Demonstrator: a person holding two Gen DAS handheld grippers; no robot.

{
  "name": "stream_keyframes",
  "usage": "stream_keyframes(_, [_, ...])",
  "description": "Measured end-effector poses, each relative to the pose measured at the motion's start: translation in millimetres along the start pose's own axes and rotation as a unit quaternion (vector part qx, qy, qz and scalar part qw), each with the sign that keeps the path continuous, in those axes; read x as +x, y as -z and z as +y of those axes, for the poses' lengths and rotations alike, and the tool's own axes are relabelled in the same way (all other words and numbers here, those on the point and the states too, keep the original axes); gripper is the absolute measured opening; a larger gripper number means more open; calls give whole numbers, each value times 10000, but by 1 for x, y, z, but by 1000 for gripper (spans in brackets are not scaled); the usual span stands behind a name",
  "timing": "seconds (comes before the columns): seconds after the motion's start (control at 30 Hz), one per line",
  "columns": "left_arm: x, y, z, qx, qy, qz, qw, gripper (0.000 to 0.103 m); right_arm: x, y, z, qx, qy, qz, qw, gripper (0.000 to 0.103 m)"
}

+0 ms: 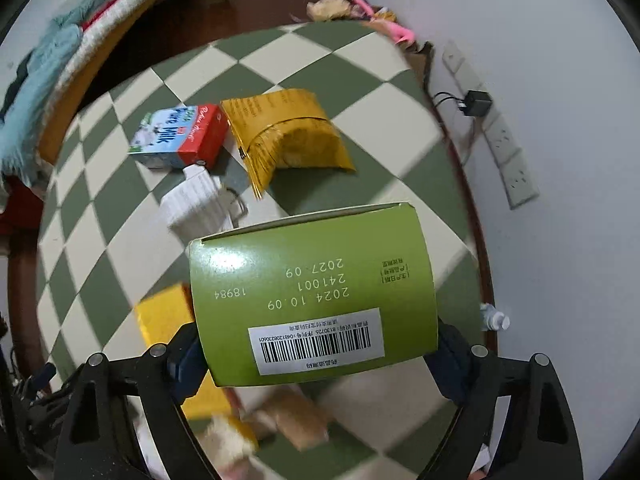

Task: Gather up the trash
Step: 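Grasp the white tube with the left tool while the right tool grasps the green box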

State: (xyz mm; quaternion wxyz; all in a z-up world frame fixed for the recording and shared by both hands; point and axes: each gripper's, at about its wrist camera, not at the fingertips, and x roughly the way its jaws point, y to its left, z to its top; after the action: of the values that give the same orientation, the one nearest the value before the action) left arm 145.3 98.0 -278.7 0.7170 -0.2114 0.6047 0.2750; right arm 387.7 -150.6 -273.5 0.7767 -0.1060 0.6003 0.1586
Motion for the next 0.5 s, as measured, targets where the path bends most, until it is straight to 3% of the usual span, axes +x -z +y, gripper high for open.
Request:
stream_keyframes(0.17, [-32,44,-26,-146,822,223,9963,102,-40,70,-24,255,-117,-103,9996,91])
stream_keyframes(0.33, [-18,54,-83,-464,1673,816,9814,100,-37,123,-47,787,-125,72,9968,91])
stream_keyframes(0.43, [-4,46,-105,-778,1782,1007,9757,75,-34,133,-56,1035,-31,56,9946,91])
stream_keyframes(0.5, [9,38,-115,-1042,1681,1141,9736,74,-33,137,-59,1108,18,65,9938,92])
